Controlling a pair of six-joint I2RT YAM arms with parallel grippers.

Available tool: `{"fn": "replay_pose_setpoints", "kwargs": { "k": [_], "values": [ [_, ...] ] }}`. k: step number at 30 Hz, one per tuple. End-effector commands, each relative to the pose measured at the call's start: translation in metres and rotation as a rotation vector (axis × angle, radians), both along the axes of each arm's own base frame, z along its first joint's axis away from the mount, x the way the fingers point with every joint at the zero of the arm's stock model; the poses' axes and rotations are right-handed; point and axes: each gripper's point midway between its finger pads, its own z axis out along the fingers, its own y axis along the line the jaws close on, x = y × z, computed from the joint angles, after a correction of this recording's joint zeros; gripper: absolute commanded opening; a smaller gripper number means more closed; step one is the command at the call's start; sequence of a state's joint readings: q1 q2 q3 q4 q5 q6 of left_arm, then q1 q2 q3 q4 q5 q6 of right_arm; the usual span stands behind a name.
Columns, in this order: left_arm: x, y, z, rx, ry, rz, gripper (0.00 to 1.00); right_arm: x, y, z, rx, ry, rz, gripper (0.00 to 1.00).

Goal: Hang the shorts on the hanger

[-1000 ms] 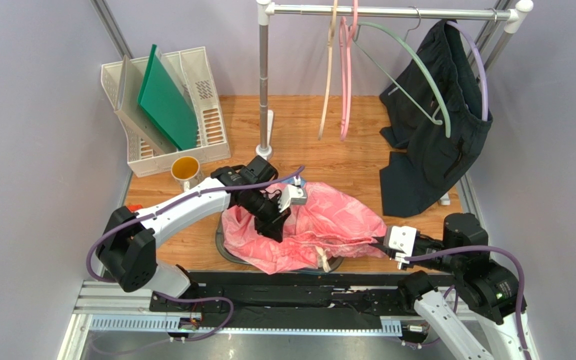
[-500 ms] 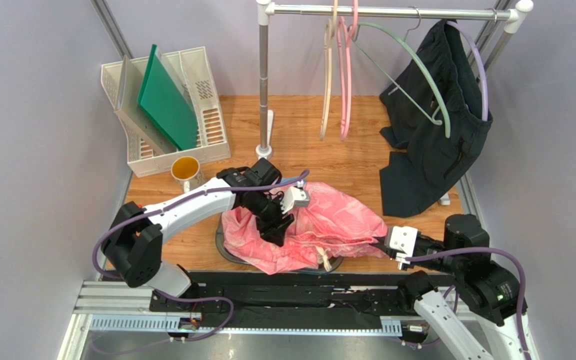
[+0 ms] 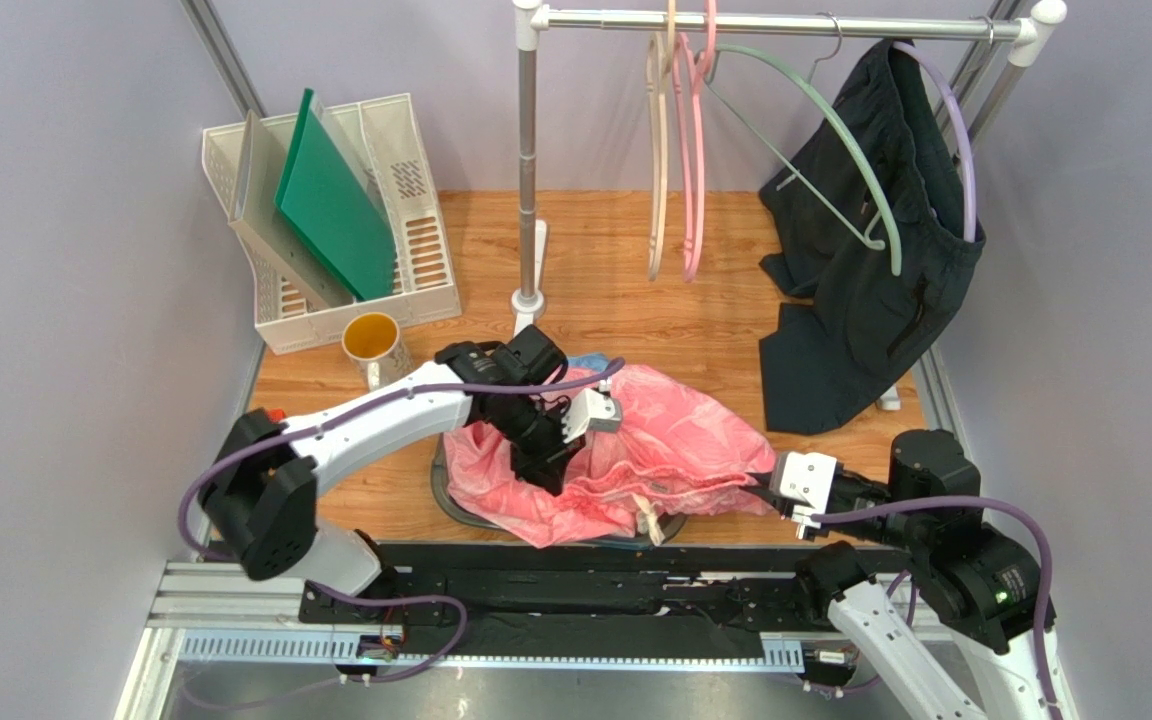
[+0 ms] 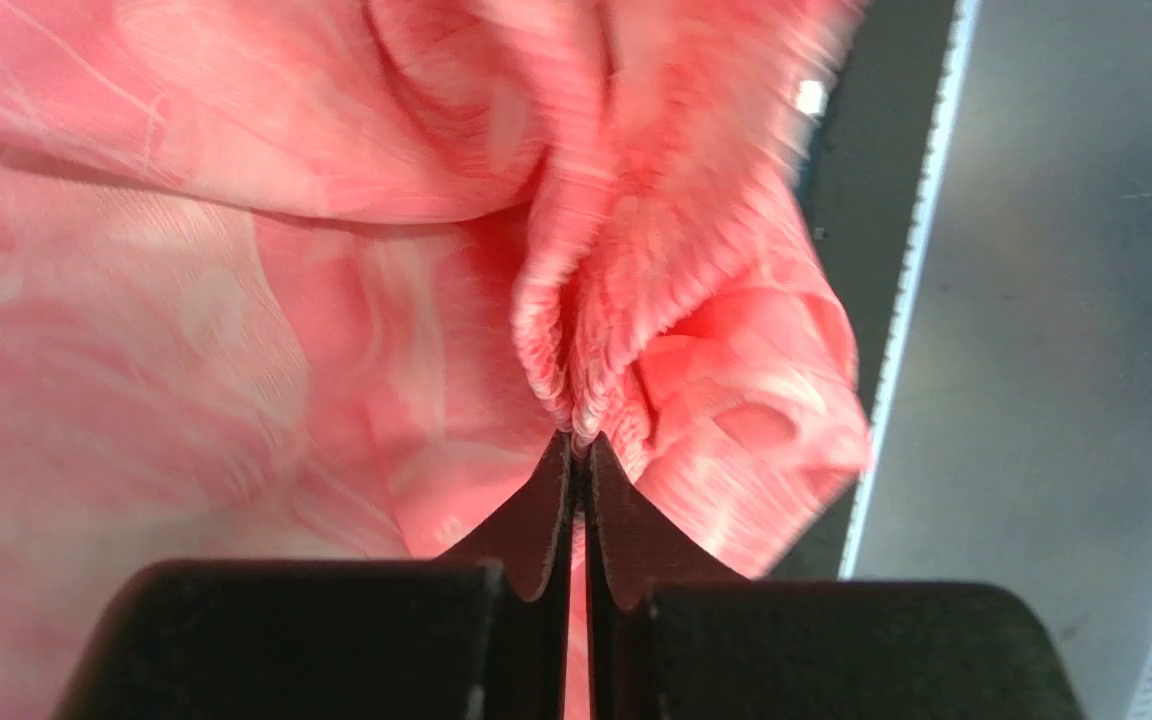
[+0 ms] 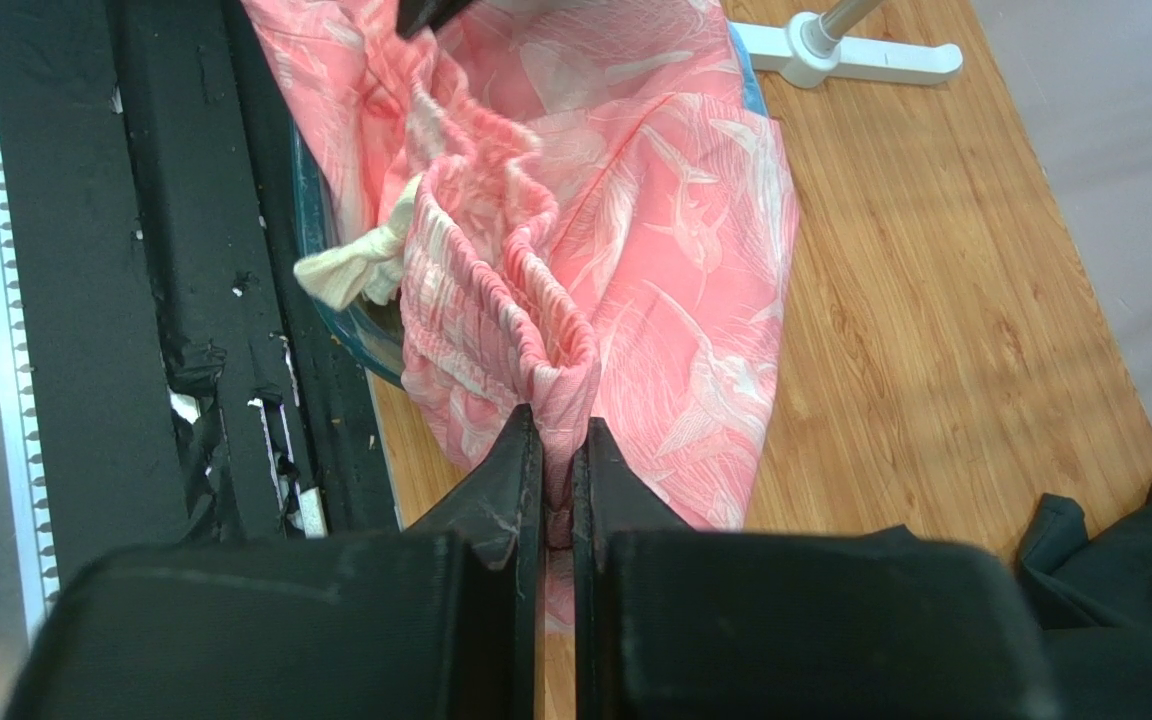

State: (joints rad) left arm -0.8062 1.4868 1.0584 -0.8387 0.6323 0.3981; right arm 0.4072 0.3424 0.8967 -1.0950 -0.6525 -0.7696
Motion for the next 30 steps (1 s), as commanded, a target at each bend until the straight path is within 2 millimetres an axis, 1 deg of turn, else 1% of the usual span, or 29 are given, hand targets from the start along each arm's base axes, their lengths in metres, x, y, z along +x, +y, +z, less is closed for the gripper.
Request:
{"fn": "replay_pose_setpoints", "kwargs": {
  "k": [1,2,3,4,5,6,7,8,9,10,11,12,13,14,15,16,17,18,19,20,21,22,23,24,25,26,28,29,30],
  "values": [
    [-0.016,0.006,0.074,-0.150,-0.105,-0.065,0.00,0.010,0.004,0.029,0.066,-0.043,-0.033,0.00],
    [-0.016,0.010,0.089,-0.154,-0.127,-0.062,0.00,0.012,0.006,0.037,0.080,-0.041,-0.038,0.00],
    [-0.014,0.012,0.099,-0.161,-0.152,-0.059,0.00,0.015,0.007,0.042,0.091,-0.035,-0.050,0.00],
    [-0.012,0.016,0.110,-0.165,-0.189,-0.050,0.00,0.020,0.009,0.052,0.114,-0.051,-0.058,0.00],
    [-0.009,0.018,0.130,-0.180,-0.225,-0.035,0.00,0.020,0.011,0.060,0.144,-0.028,-0.073,0.00],
    [-0.002,0.022,0.141,-0.184,-0.251,-0.006,0.00,0.027,0.012,0.076,0.166,-0.033,-0.091,0.00],
    [0.004,0.027,0.154,-0.190,-0.292,0.020,0.00,0.030,0.014,0.088,0.190,-0.034,-0.102,0.00],
    [0.010,0.028,0.180,-0.223,-0.349,0.041,0.00,0.037,0.017,0.113,0.223,-0.045,-0.114,0.00],
    [0.015,0.030,0.196,-0.238,-0.389,0.060,0.00,0.040,0.018,0.126,0.245,-0.049,-0.122,0.00],
    [0.025,0.035,0.211,-0.240,-0.451,0.093,0.00,0.044,0.020,0.145,0.273,-0.072,-0.127,0.00],
    [0.030,0.037,0.245,-0.289,-0.538,0.112,0.00,0.046,0.022,0.158,0.297,-0.073,-0.130,0.00],
    [0.035,0.038,0.264,-0.315,-0.594,0.130,0.00,0.047,0.023,0.173,0.319,-0.089,-0.124,0.00],
    [0.044,0.038,0.280,-0.319,-0.645,0.159,0.00,0.052,0.026,0.205,0.359,-0.136,-0.118,0.00],
    [0.044,0.040,0.323,-0.400,-0.732,0.176,0.00,0.053,0.028,0.220,0.385,-0.150,-0.112,0.00],
    [0.047,0.041,0.343,-0.426,-0.772,0.189,0.00,0.052,0.032,0.236,0.413,-0.153,-0.092,0.00],
    [0.061,0.034,0.352,-0.419,-0.782,0.213,0.00,0.054,0.036,0.264,0.447,-0.191,-0.071,0.00],
    [0.053,0.041,0.397,-0.506,-0.861,0.237,0.00,0.055,0.038,0.279,0.469,-0.202,-0.059,0.00],
    [0.053,0.040,0.412,-0.535,-0.880,0.239,0.00,0.054,0.042,0.292,0.503,-0.189,-0.042,0.00],
    [0.066,0.030,0.414,-0.524,-0.882,0.249,0.00,0.069,0.050,0.300,0.514,-0.168,-0.038,0.00],
    [0.054,0.038,0.444,-0.601,-0.946,0.261,0.00,0.060,0.048,0.327,0.552,-0.213,-0.019,0.00],
    [0.054,0.036,0.449,-0.613,-0.965,0.255,0.00,0.060,0.050,0.337,0.572,-0.207,-0.008,0.00],
    [0.048,0.041,0.456,-0.633,-0.989,0.252,0.00,0.072,0.058,0.343,0.593,-0.166,-0.005,0.00],
    [0.054,0.033,0.451,-0.627,-0.986,0.248,0.00,0.065,0.057,0.359,0.621,-0.176,0.011,0.00],
    [0.054,0.033,0.450,-0.634,-0.977,0.264,0.00,0.069,0.061,0.362,0.629,-0.153,0.015,0.00],
    [0.053,0.036,0.444,-0.636,-0.980,0.271,0.00,0.071,0.063,0.362,0.646,-0.110,0.009,0.00],
    [0.052,0.037,0.440,-0.632,-0.978,0.269,0.00,0.080,0.067,0.354,0.638,-0.073,0.000,0.00],
    [0.050,0.044,0.433,-0.617,-0.972,0.292,0.00,0.087,0.071,0.339,0.633,-0.041,-0.006,0.00],
    [0.054,0.040,0.419,-0.586,-0.944,0.291,0.00,0.096,0.075,0.310,0.609,0.009,-0.026,0.00],
    [0.054,0.039,0.413,-0.576,-0.933,0.291,0.00,0.101,0.075,0.300,0.608,0.019,-0.046,0.00]
  ]
}}
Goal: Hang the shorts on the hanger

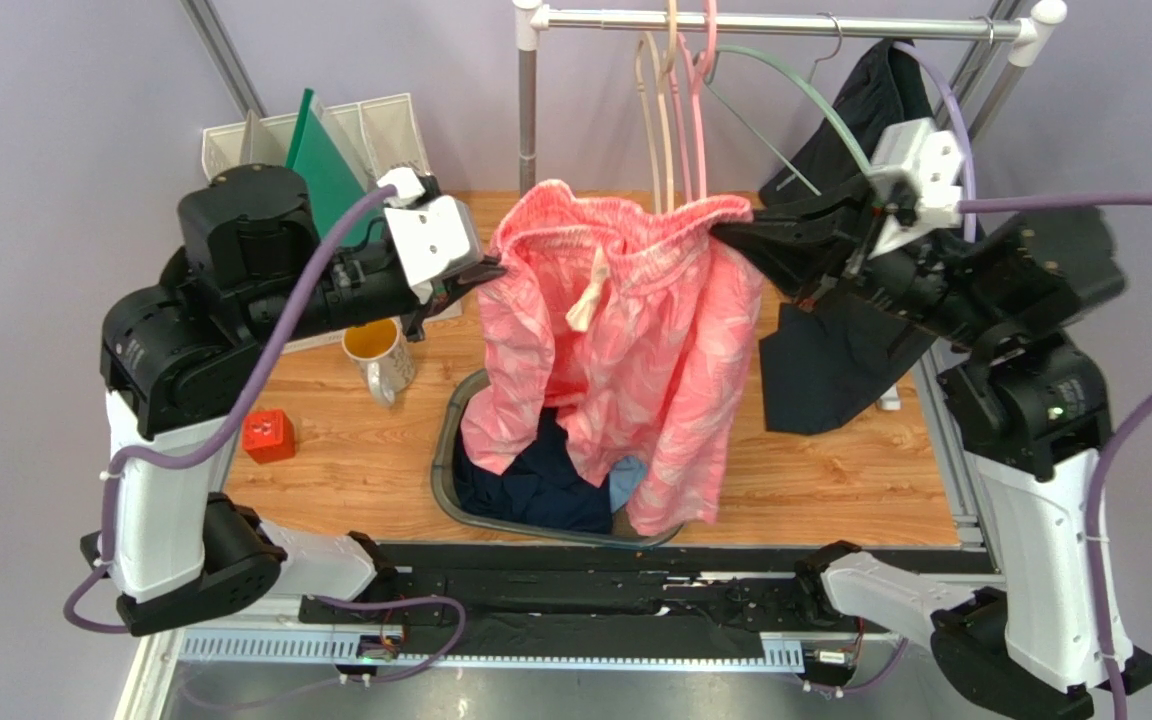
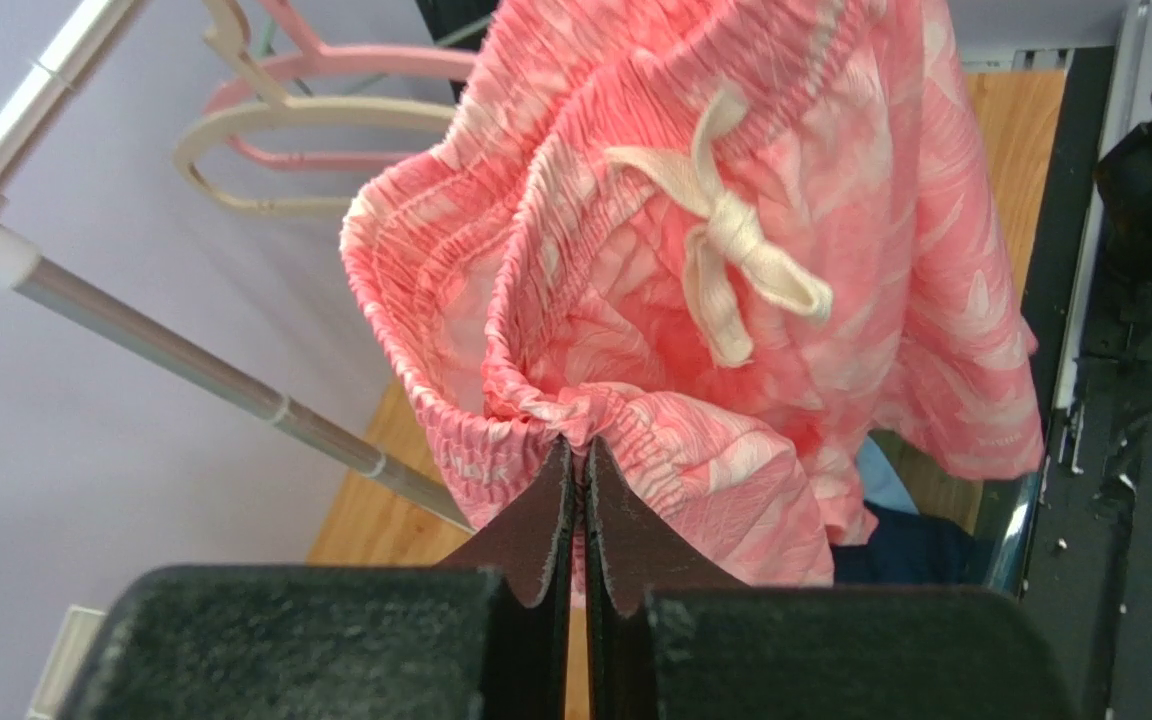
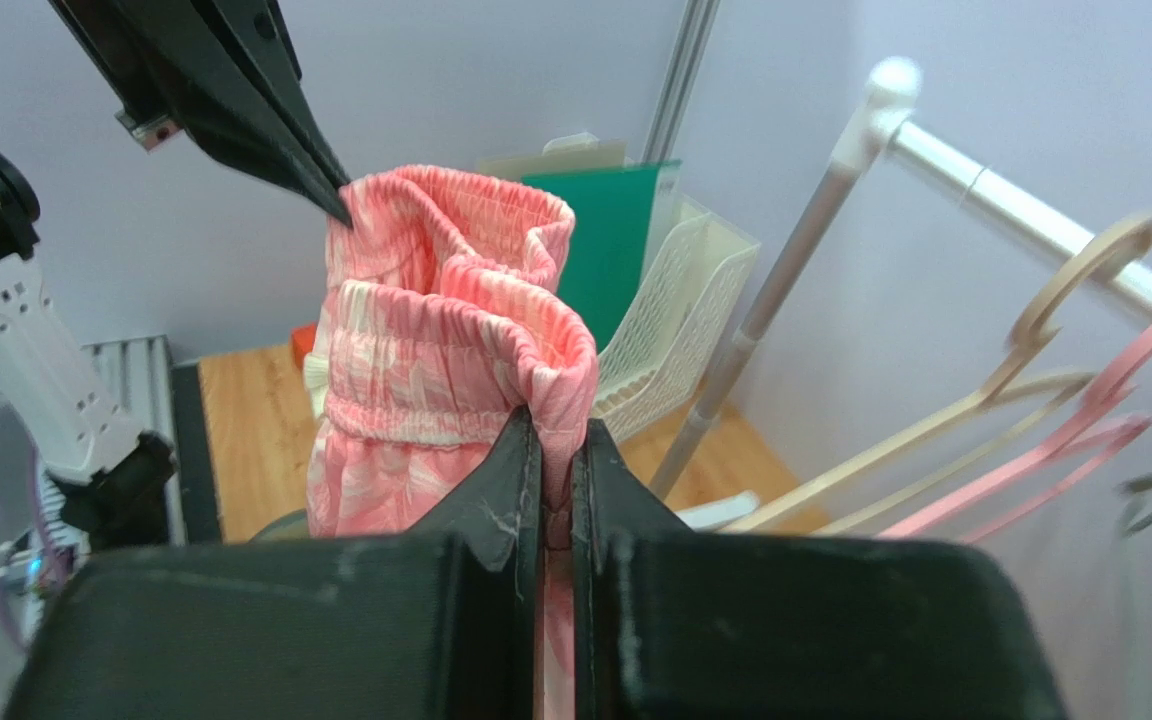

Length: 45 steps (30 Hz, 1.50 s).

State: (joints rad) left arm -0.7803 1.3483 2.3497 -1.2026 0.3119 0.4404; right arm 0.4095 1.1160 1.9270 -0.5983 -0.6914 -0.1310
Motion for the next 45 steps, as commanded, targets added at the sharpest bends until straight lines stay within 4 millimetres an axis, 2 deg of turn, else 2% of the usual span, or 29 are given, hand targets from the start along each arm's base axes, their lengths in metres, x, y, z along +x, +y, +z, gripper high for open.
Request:
{"fn": "replay_pose_setpoints", "kwargs": {
  "k": [1,2,3,5,6,7,9,10,11,12,13,15,16,17,18,19,21,27,30,31,33,35,36,38,39,40,42,43,45],
  "values": [
    [0.007,0.000,-0.009,-0.026,0.009,0.042,0.00,0.017,0.012,-0.048,0.018,0.134,0.009,0.00],
    [0.013,-0.006,-0.032,0.017,0.050,0.048,0.00,0.021,0.013,-0.059,0.012,0.148,0.003,0.00],
    [0.017,-0.007,-0.043,0.038,0.057,0.054,0.00,0.030,0.017,-0.088,-0.010,0.199,-0.005,0.00],
    [0.033,-0.005,-0.074,0.089,0.091,0.099,0.00,0.037,0.021,-0.102,-0.017,0.187,-0.012,0.00],
    [0.035,-0.005,-0.081,0.087,0.107,0.090,0.00,0.044,0.025,-0.127,-0.040,0.223,-0.019,0.00],
    [0.051,0.000,-0.104,0.109,0.152,0.128,0.00,0.047,0.027,-0.132,-0.042,0.208,-0.022,0.00],
    [0.059,0.005,-0.128,0.161,0.160,0.129,0.00,0.050,0.034,-0.153,-0.098,0.181,-0.012,0.00],
    [0.068,0.009,-0.152,0.199,0.181,0.148,0.00,0.052,0.035,-0.176,-0.127,0.199,-0.015,0.00],
    [0.070,0.011,-0.163,0.228,0.165,0.129,0.00,0.047,0.039,-0.189,-0.152,0.197,0.007,0.00],
    [0.063,0.012,-0.170,0.234,0.152,0.095,0.00,0.046,0.040,-0.202,-0.205,0.146,0.014,0.00],
    [0.058,0.010,-0.200,0.277,0.189,0.056,0.00,0.040,0.039,-0.236,-0.255,0.169,0.023,0.00],
    [0.044,0.009,-0.222,0.307,0.184,-0.022,0.00,0.031,0.041,-0.269,-0.345,0.102,0.061,0.00],
    [0.035,0.007,-0.256,0.366,0.224,-0.060,0.00,0.027,0.040,-0.285,-0.380,0.080,0.070,0.00],
    [0.029,0.006,-0.272,0.397,0.233,-0.084,0.00,0.018,0.041,-0.317,-0.428,0.087,0.097,0.00],
    [0.026,0.006,-0.288,0.430,0.243,-0.101,0.00,0.014,0.042,-0.329,-0.454,0.071,0.110,0.00],
    [0.019,0.005,-0.312,0.456,0.279,-0.120,0.00,0.010,0.040,-0.355,-0.507,0.048,0.126,0.00],
    [0.011,0.000,-0.341,0.481,0.348,-0.149,0.00,0.007,0.042,-0.370,-0.547,-0.010,0.136,0.01],
    [0.001,0.001,-0.379,0.546,0.461,-0.176,0.01,-0.003,0.033,-0.411,-0.664,-0.022,0.160,0.11],
    [-0.001,0.008,-0.377,0.567,0.475,-0.154,0.16,-0.002,0.022,-0.410,-0.691,-0.003,0.116,0.26],
    [-0.002,0.010,-0.374,0.567,0.480,-0.150,0.29,0.000,0.018,-0.405,-0.689,0.009,0.090,0.42],
    [-0.008,0.011,-0.355,0.529,0.486,-0.158,0.38,-0.002,0.013,-0.381,-0.657,0.014,0.055,0.64],
    [-0.012,0.010,-0.327,0.455,0.492,-0.143,0.50,-0.007,0.006,-0.367,-0.637,0.063,0.023,0.71],
    [-0.014,0.010,-0.316,0.431,0.490,-0.142,0.54,-0.010,0.003,-0.338,-0.591,0.031,0.004,0.76],
    [-0.019,0.008,-0.285,0.373,0.480,-0.142,0.72,-0.022,-0.005,-0.324,-0.572,0.084,0.001,0.79],
    [-0.020,0.007,-0.274,0.354,0.478,-0.145,0.82,-0.026,-0.008,-0.297,-0.527,0.073,-0.013,0.80],
    [-0.022,0.006,-0.264,0.340,0.469,-0.154,0.90,-0.028,-0.012,-0.286,-0.510,0.084,-0.029,0.80],
    [-0.020,0.005,-0.235,0.293,0.450,-0.142,0.91,-0.034,-0.019,-0.274,-0.486,0.151,-0.056,0.81],
    [-0.019,0.004,-0.228,0.276,0.450,-0.141,0.97,-0.033,-0.026,-0.250,-0.449,0.135,-0.103,0.81],
    [-0.010,0.006,-0.204,0.217,0.434,-0.106,0.97,-0.031,-0.036,-0.234,-0.408,0.184,-0.170,0.81]
  ]
}}
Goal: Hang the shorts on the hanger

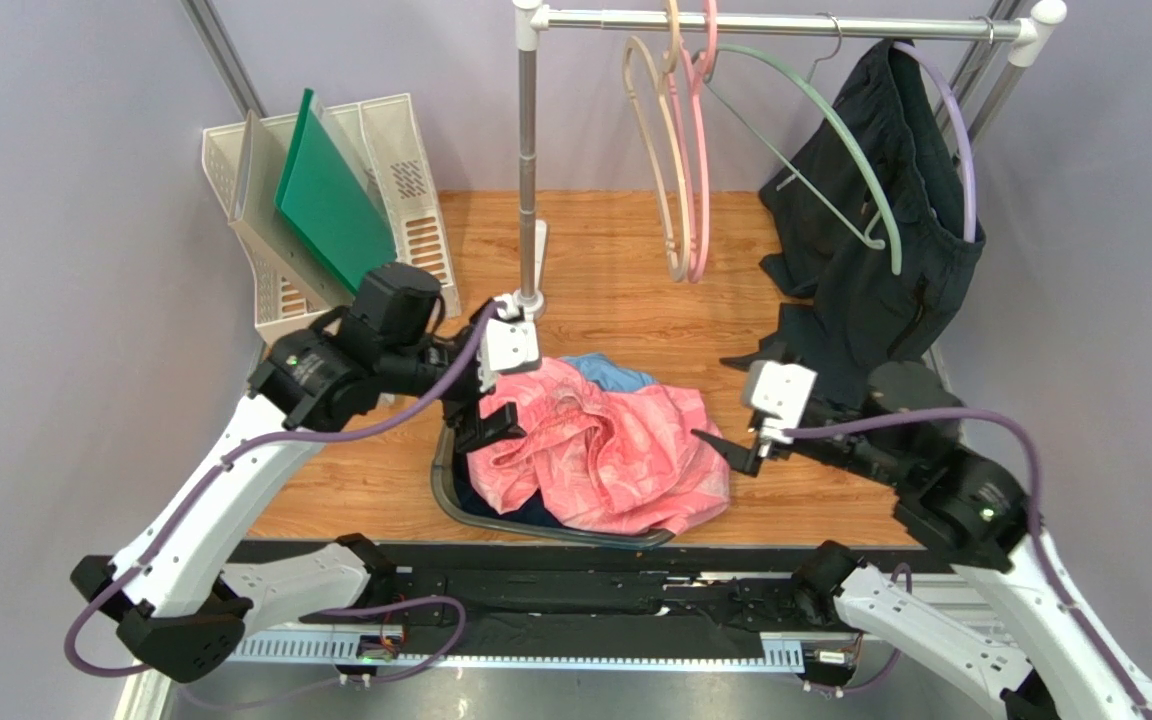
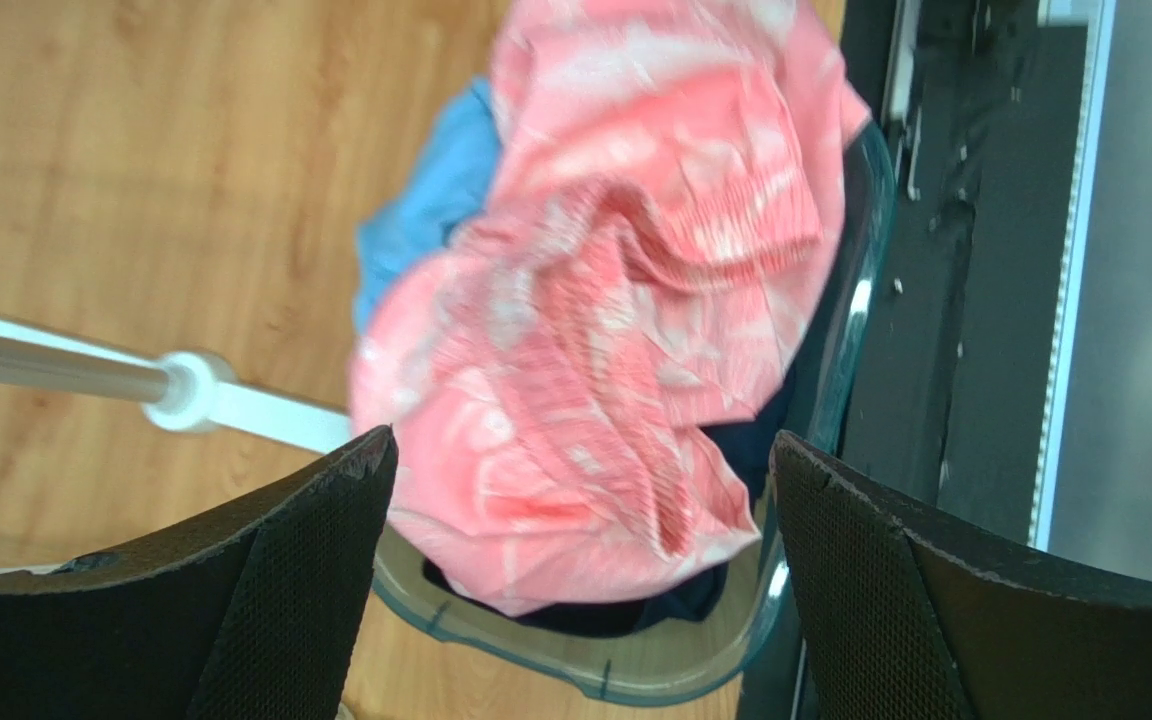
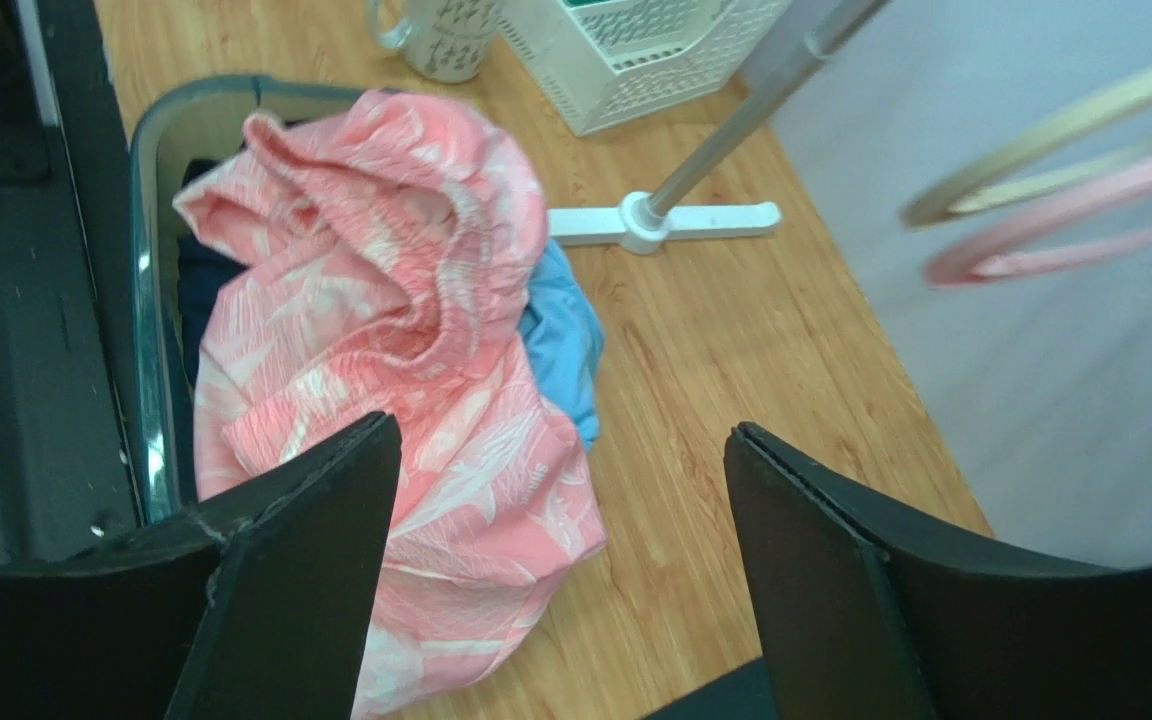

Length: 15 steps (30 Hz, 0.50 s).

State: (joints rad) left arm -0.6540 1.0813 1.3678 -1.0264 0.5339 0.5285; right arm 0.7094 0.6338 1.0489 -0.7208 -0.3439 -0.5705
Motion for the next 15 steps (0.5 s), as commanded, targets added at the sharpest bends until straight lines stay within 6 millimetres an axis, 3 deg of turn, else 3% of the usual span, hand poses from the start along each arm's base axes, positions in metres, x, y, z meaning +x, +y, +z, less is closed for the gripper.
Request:
{"fn": "replay_pose_setpoints", "kwargs": {
  "k": [1,3,4,7,10,11,12,14,15],
  "values": [
    [-0.002,0.001,0.038,-0.099,0.042,0.033,0.98,0.001,-0.032,0.041,0.084,0.093,-0.218,0.82],
    [0.007,0.004,0.053,-0.128,0.022,0.071,0.98,0.007,-0.045,0.061,0.120,0.092,-0.311,0.84],
    [0.011,0.005,0.057,-0.138,0.019,0.086,0.98,0.010,-0.048,0.081,0.144,0.084,-0.341,0.86],
    [0.020,0.004,0.072,-0.184,0.004,0.118,0.99,0.027,-0.055,0.104,0.156,0.075,-0.433,0.87],
    [0.027,0.004,0.078,-0.227,0.041,0.148,0.99,0.051,-0.049,0.135,0.176,0.058,-0.458,0.89],
    [0.025,0.002,0.080,-0.246,0.062,0.139,0.99,0.051,-0.054,0.164,0.231,0.022,-0.463,0.89],
    [0.025,0.001,0.082,-0.257,0.073,0.135,0.99,0.081,-0.062,0.164,0.225,0.049,-0.541,0.89],
    [0.022,-0.001,0.083,-0.280,0.102,0.127,0.99,0.094,-0.062,0.178,0.254,0.089,-0.517,0.94],
    [0.021,-0.001,0.083,-0.285,0.105,0.128,0.99,0.114,-0.078,0.194,0.278,0.075,-0.577,0.94]
  ]
}}
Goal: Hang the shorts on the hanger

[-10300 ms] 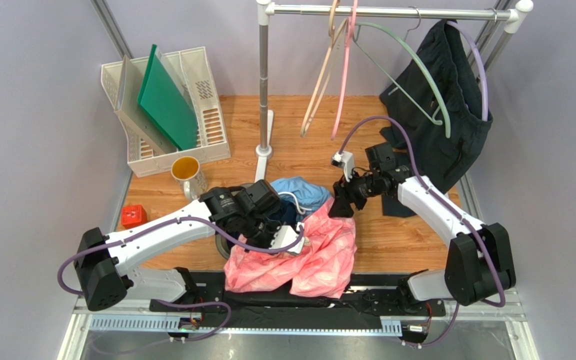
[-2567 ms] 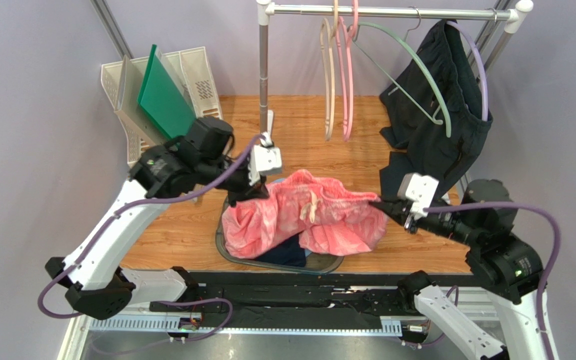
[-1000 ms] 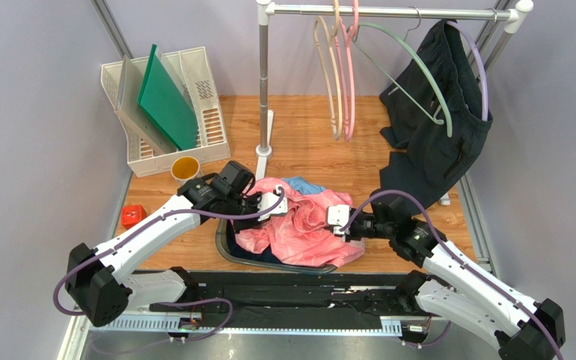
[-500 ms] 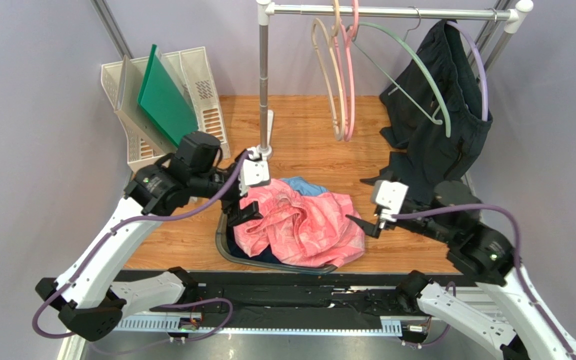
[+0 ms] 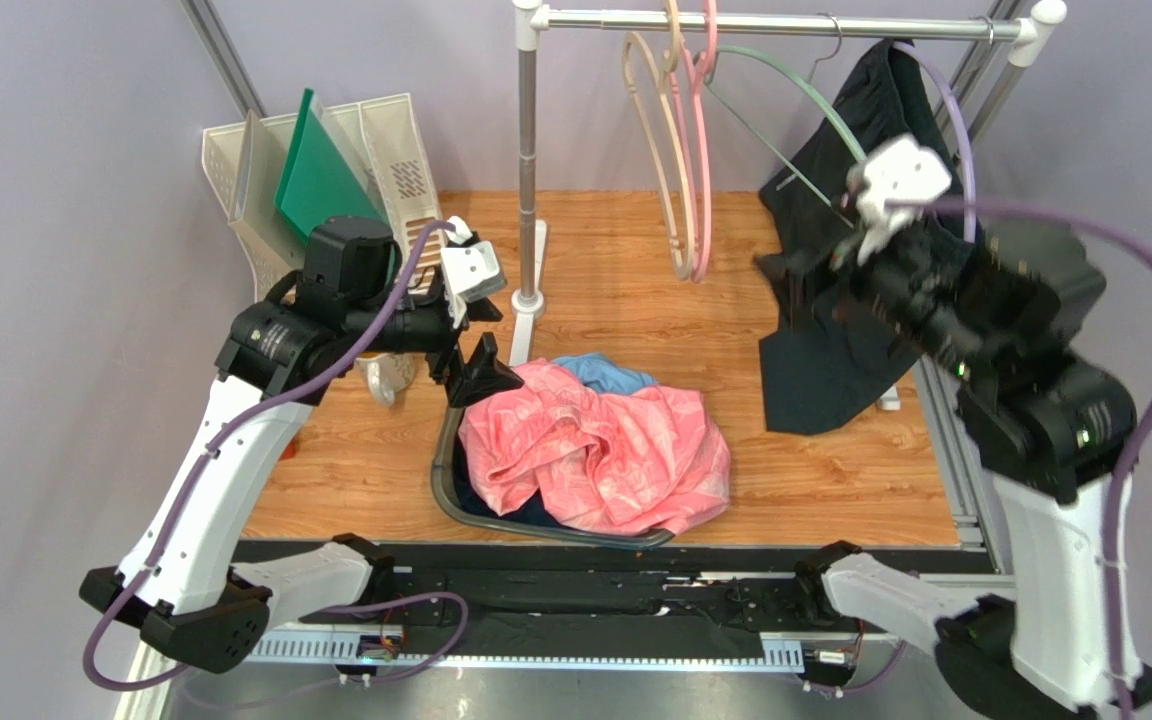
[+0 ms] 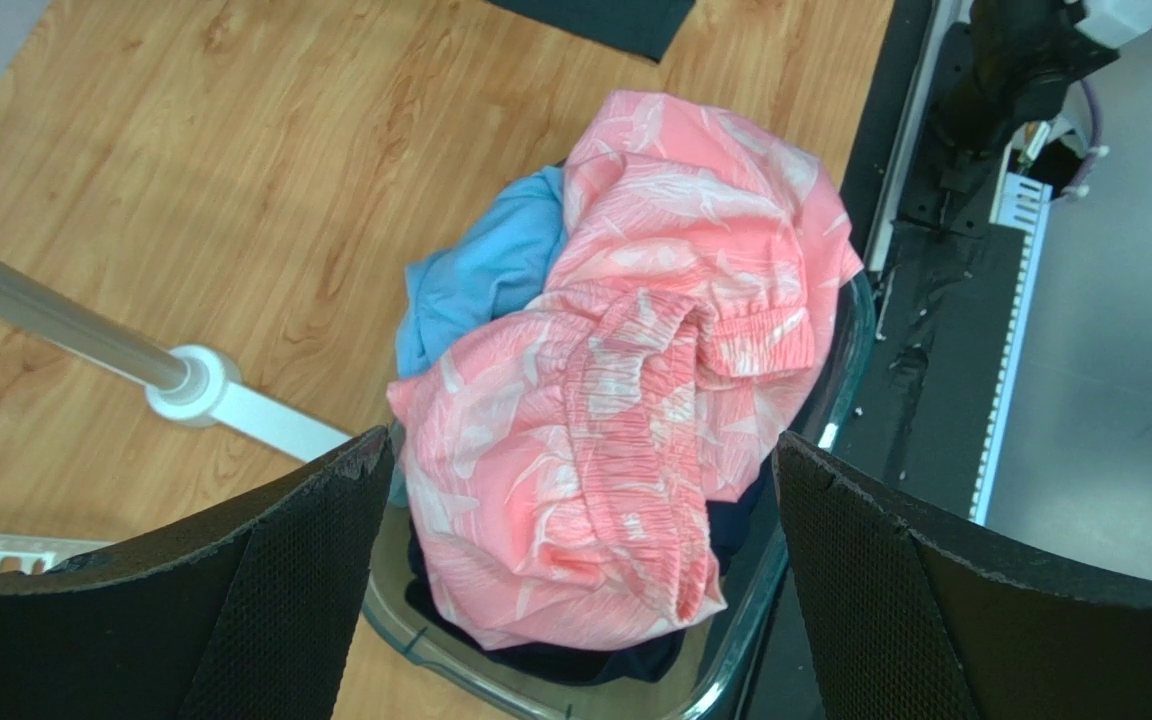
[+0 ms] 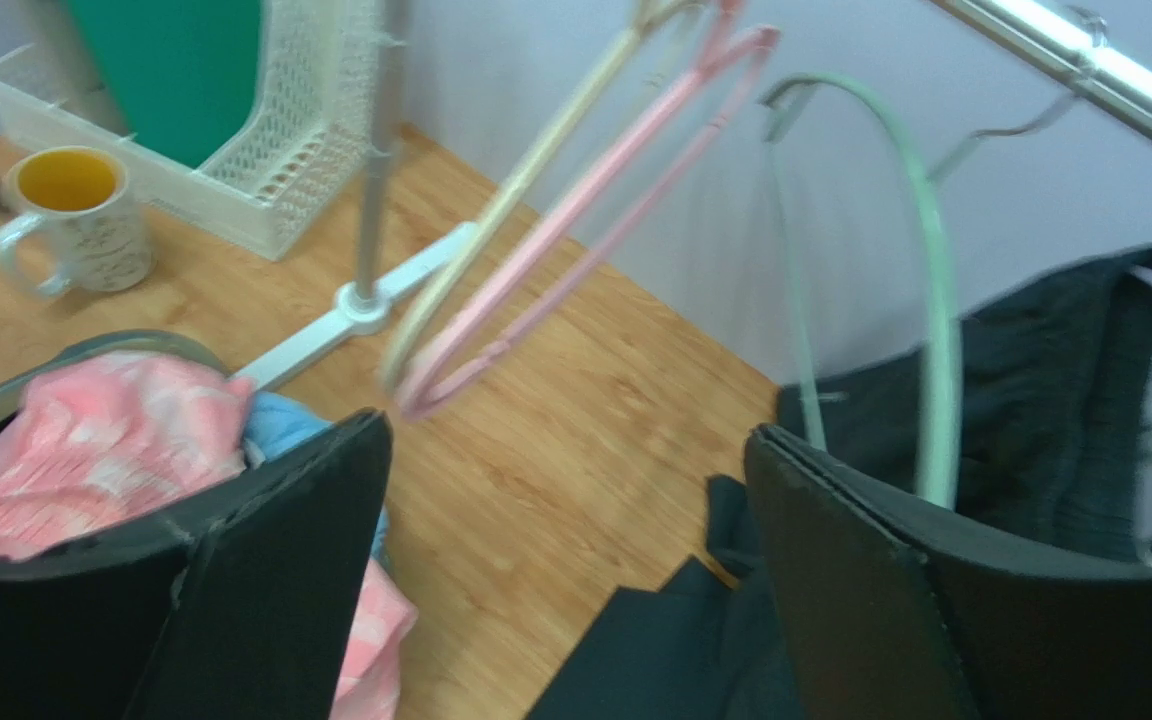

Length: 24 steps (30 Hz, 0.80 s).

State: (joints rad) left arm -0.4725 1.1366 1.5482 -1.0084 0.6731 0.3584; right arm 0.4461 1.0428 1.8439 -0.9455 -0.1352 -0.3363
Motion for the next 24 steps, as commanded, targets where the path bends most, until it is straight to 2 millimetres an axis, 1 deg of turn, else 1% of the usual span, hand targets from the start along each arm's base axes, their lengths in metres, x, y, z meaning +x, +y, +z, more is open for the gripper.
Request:
{"fn": "replay_pose_setpoints", "kwargs": {
  "k": [1,2,3,4,5,6,8,9,10,11,12,13,15,16,18,19,21,22,23,24],
  "values": [
    [-0.009,-0.007,0.022,-0.101,0.024,-0.027,0.99,0.042,-0.015,0.032,0.086,0.050,-0.033,0.94],
    [-0.009,-0.006,0.022,-0.101,0.024,-0.023,0.99,0.047,-0.020,0.035,0.095,0.059,-0.048,0.94],
    [-0.009,-0.006,0.022,-0.103,0.023,-0.022,0.99,0.047,-0.026,0.047,0.102,0.027,-0.060,0.94],
    [-0.009,-0.004,0.023,-0.103,0.015,-0.020,0.99,0.061,-0.034,0.043,0.100,0.043,-0.088,0.94],
    [-0.009,-0.004,0.022,-0.102,0.015,-0.019,0.99,0.066,-0.038,0.042,0.081,0.041,-0.101,0.95],
    [-0.009,-0.004,0.021,-0.101,0.016,-0.017,0.99,0.079,-0.045,0.037,0.070,0.056,-0.128,0.95],
    [-0.008,-0.004,0.021,-0.102,0.012,-0.016,0.99,0.092,-0.054,0.022,0.060,0.105,-0.152,0.95],
    [-0.007,-0.004,0.021,-0.105,0.006,-0.014,0.99,0.102,-0.058,0.009,0.057,0.154,-0.166,0.95],
    [-0.007,-0.004,0.019,-0.102,0.011,-0.009,0.99,0.110,-0.069,-0.001,0.060,0.185,-0.199,0.96],
    [-0.006,-0.004,0.018,-0.103,0.013,-0.005,0.99,0.115,-0.073,-0.008,0.056,0.207,-0.207,1.00],
    [-0.007,-0.003,0.018,-0.104,0.010,-0.005,0.99,0.120,-0.080,-0.014,0.047,0.215,-0.232,1.00],
    [-0.008,-0.004,0.017,-0.104,0.017,-0.007,0.99,0.127,-0.083,-0.026,0.041,0.240,-0.239,1.00],
    [-0.009,-0.003,0.018,-0.106,0.011,-0.006,0.99,0.132,-0.086,-0.035,0.021,0.242,-0.243,1.00],
    [-0.009,-0.002,0.016,-0.103,0.012,-0.005,0.99,0.134,-0.086,-0.045,0.017,0.266,-0.237,1.00],
    [-0.009,-0.002,0.014,-0.099,0.011,-0.004,0.99,0.134,-0.083,-0.054,0.012,0.288,-0.208,1.00],
    [-0.009,-0.002,0.013,-0.098,0.011,-0.004,0.99,0.135,-0.081,-0.063,0.010,0.314,-0.197,0.99],
    [-0.009,-0.002,0.012,-0.098,0.015,-0.007,0.99,0.134,-0.077,-0.072,0.008,0.339,-0.169,0.97],
    [-0.010,-0.002,0.011,-0.097,0.016,-0.007,0.99,0.134,-0.076,-0.077,0.008,0.354,-0.163,0.94],
    [-0.009,-0.002,0.011,-0.097,0.017,-0.006,0.99,0.134,-0.075,-0.085,0.009,0.375,-0.153,0.93],
    [-0.009,-0.002,0.011,-0.098,0.016,-0.006,0.99,0.132,-0.071,-0.090,0.016,0.392,-0.125,0.91]
  ]
}}
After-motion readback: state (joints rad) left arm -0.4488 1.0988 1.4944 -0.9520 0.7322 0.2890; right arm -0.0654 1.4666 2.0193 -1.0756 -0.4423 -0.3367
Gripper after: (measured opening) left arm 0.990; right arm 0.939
